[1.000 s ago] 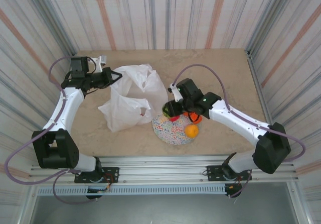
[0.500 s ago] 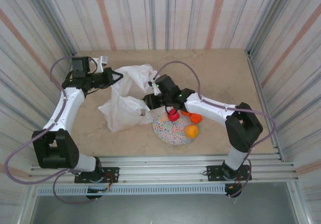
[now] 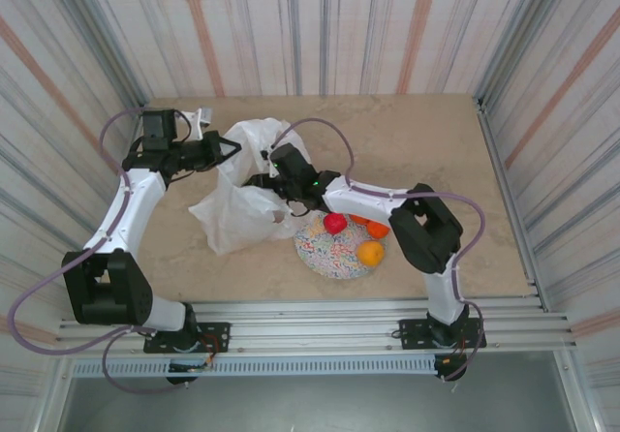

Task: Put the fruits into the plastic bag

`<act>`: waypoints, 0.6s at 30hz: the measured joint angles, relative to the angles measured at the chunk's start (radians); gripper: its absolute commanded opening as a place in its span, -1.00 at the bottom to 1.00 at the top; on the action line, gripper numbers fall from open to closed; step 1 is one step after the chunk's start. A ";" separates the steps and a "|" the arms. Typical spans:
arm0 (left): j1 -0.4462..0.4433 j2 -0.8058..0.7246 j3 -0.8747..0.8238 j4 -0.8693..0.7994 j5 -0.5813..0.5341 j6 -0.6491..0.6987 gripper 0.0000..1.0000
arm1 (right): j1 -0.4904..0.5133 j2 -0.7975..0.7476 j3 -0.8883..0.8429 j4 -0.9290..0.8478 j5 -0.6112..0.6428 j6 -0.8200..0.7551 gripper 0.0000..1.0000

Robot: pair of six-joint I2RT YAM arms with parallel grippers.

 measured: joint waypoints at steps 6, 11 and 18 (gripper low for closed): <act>0.000 0.000 0.000 0.000 0.000 0.000 -1.00 | 0.024 0.085 0.068 0.002 -0.002 0.031 0.12; 0.000 0.000 0.000 0.000 0.000 0.000 -1.00 | 0.029 0.099 0.069 -0.001 -0.009 0.033 0.32; 0.000 0.000 0.000 0.000 0.000 0.000 -1.00 | 0.027 0.098 0.069 -0.007 -0.027 0.042 0.65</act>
